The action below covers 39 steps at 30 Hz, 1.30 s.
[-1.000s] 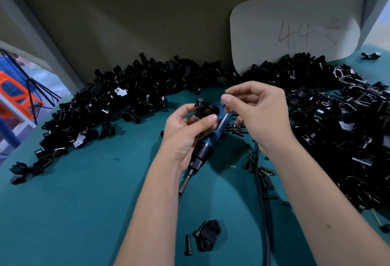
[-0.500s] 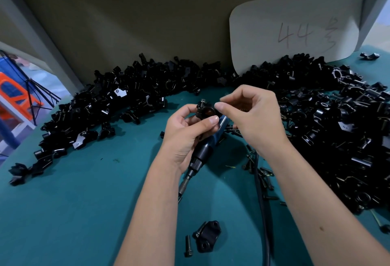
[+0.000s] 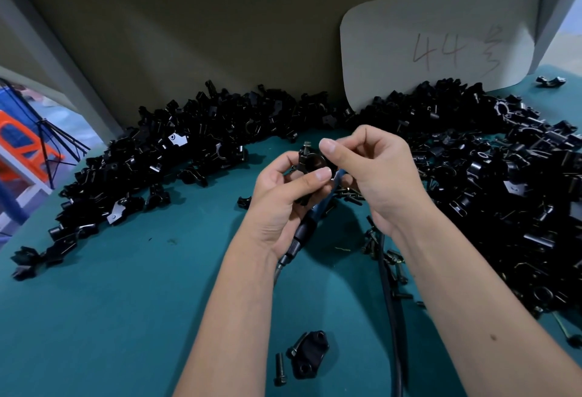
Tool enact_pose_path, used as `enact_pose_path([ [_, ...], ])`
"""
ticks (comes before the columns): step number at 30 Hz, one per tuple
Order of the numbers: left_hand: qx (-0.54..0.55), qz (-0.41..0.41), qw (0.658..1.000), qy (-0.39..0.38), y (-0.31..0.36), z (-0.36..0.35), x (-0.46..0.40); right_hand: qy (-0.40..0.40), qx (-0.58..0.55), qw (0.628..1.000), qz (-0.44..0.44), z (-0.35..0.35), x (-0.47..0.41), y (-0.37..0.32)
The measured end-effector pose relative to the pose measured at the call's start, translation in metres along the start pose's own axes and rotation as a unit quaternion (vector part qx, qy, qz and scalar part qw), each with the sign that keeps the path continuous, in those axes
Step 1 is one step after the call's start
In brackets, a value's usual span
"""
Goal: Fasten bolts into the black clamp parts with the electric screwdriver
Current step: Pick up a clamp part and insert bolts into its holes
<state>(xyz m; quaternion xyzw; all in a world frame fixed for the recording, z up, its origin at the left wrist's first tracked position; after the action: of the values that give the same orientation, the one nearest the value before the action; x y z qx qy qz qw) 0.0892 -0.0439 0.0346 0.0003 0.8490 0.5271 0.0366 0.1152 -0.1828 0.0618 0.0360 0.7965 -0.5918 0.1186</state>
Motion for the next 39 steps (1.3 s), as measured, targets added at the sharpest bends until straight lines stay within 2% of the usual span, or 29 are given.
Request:
enact_pose_path([
  [6, 0.029, 0.002, 1.000, 0.003, 0.0009, 0.0003, 0.0001, -0.060, -0.008, 0.998, -0.026, -0.0082, 0.0034, 0.0033],
  [12, -0.010, 0.000, 1.000, 0.005, 0.0004, 0.0002, 0.0006, -0.009, -0.013, 1.000, -0.026, -0.0025, 0.0014, 0.0047],
  [17, 0.026, 0.007, 0.999, 0.017, 0.0000, 0.0023, 0.0003, -0.082, -0.029, 0.995, -0.056, -0.0062, 0.0035, 0.0056],
  [24, -0.013, 0.000, 1.000, 0.002, -0.0006, 0.0012, 0.0006, -0.014, -0.010, 0.999, -0.046, -0.0026, 0.0023, 0.0052],
  [29, 0.032, 0.003, 0.999, 0.018, 0.0006, 0.0030, 0.0013, -0.096, -0.032, 0.993, -0.064, -0.0093, 0.0039, 0.0058],
  [39, -0.001, -0.007, 1.000, 0.011, 0.0003, 0.0022, 0.0023, 0.030, -0.028, 0.999, -0.022, -0.0036, 0.0025, 0.0040],
])
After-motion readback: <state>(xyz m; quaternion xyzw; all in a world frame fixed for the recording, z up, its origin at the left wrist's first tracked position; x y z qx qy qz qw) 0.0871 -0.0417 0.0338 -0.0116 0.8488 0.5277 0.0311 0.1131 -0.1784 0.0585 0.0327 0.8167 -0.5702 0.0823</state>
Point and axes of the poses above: each hand's wrist, its own x-axis away from the middle knuckle, its own z-axis out of the back of the hand, y = z × x, the point moved 6 cm from there along -x, towards the middle knuckle, and after that the axes turned 3 degrees about -x, right-handed, at the moved point
